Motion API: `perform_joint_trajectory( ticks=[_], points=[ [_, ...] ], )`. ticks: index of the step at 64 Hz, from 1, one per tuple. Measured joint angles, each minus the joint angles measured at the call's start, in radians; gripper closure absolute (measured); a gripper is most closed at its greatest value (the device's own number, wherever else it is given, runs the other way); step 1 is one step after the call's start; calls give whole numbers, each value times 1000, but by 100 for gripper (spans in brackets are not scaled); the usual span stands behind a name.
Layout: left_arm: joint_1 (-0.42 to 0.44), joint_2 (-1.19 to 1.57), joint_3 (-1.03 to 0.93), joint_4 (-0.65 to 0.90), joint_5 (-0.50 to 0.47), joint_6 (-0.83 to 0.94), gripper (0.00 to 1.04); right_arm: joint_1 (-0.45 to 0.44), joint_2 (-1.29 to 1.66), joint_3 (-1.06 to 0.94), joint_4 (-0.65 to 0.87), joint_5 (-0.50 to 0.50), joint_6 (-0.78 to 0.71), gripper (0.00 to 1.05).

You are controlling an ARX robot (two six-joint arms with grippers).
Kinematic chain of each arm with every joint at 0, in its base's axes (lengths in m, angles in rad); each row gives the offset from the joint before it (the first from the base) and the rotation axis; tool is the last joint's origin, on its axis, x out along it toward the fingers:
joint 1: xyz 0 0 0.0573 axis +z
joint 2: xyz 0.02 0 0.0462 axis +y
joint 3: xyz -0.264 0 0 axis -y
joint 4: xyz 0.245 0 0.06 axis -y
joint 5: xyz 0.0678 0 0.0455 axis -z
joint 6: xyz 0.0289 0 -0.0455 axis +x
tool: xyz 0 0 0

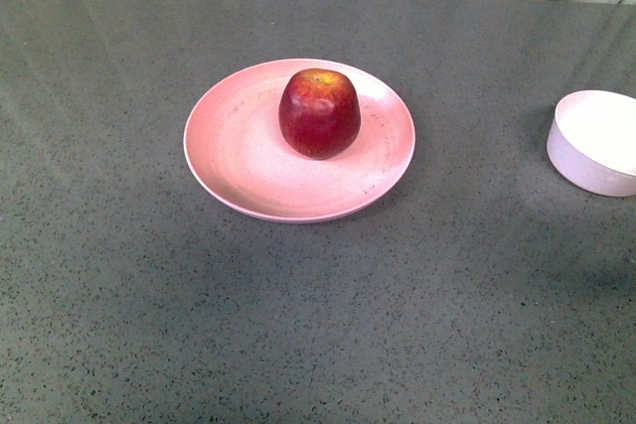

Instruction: Move apple from plate to bowl

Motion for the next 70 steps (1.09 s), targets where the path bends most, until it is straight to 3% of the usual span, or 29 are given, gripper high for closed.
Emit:
perform_joint_trajectory(
  ticks=[63,65,70],
  points=[
    [0,0,0,0,0,0,9,0,0,0,0,0,0,9],
    [0,0,0,0,0,0,9,-12,21,11,-36,-46,5,9],
    [0,0,0,0,1,0,9,-122,222,117,-240,-295,11,9]
  ],
)
